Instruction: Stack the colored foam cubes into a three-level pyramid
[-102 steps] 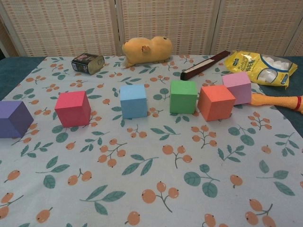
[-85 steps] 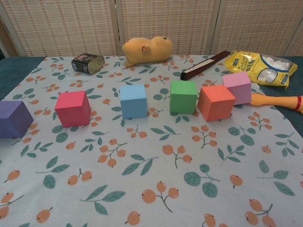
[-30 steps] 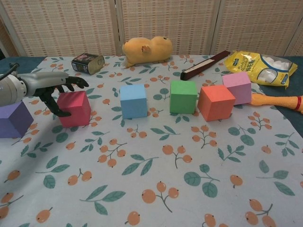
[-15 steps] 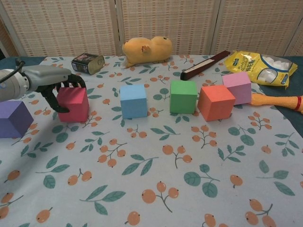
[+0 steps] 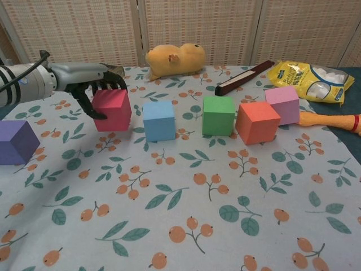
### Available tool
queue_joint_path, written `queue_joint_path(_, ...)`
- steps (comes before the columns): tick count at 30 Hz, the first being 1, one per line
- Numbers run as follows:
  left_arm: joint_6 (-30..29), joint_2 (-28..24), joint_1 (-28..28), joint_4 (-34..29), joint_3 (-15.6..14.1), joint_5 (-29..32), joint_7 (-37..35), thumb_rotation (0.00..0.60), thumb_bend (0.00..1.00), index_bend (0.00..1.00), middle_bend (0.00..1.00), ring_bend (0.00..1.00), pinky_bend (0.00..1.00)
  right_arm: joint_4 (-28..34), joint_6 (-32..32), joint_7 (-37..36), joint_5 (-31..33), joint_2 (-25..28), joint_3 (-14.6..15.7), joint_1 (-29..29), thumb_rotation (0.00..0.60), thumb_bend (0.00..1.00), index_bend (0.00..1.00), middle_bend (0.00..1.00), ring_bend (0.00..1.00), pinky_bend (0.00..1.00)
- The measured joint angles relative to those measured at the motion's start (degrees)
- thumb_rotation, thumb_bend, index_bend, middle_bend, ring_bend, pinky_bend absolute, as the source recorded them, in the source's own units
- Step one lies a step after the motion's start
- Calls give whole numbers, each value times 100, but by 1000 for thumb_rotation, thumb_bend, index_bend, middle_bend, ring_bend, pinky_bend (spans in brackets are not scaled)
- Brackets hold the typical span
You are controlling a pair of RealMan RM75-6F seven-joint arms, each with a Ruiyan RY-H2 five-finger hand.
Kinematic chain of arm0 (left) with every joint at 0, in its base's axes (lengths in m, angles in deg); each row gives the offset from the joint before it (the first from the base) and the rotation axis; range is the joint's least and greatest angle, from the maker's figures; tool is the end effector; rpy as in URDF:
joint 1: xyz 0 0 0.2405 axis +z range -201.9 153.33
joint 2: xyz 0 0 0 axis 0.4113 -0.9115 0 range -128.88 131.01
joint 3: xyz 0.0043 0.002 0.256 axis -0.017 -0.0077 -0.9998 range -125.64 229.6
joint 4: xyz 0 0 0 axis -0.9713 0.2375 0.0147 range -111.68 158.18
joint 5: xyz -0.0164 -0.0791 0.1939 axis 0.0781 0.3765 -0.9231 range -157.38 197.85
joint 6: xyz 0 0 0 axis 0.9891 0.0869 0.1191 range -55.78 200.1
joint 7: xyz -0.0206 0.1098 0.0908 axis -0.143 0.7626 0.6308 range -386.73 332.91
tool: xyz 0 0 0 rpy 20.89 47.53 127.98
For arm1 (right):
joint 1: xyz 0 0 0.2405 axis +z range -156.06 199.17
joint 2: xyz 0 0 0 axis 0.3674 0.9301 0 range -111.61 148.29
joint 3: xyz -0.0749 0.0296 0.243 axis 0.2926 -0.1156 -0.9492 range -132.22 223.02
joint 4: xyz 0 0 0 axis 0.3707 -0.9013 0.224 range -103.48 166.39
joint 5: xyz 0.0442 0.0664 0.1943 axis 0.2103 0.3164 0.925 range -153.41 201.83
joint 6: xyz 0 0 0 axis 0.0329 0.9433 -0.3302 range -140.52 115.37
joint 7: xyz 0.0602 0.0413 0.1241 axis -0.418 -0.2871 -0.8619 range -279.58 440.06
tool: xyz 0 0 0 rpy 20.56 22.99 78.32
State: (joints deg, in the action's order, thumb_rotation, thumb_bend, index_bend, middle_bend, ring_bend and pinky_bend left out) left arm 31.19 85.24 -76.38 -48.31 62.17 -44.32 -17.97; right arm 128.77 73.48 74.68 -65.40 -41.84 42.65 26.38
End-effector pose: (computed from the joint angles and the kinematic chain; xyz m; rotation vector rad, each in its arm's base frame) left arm -0.1518 0.4150 0.0121 -1.9587 -0.8831 -0.8003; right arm -0.2895 -0.1790 0.1712 1.3970 -0.9553 1.0377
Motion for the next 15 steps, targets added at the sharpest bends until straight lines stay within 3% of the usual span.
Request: queue_joint_path(15, 210, 601, -297, 660, 93, 57, -141, 600, 282, 270, 322, 371, 348, -13, -17, -3, 92, 12, -12, -32, 490, 0, 0, 0, 0, 4)
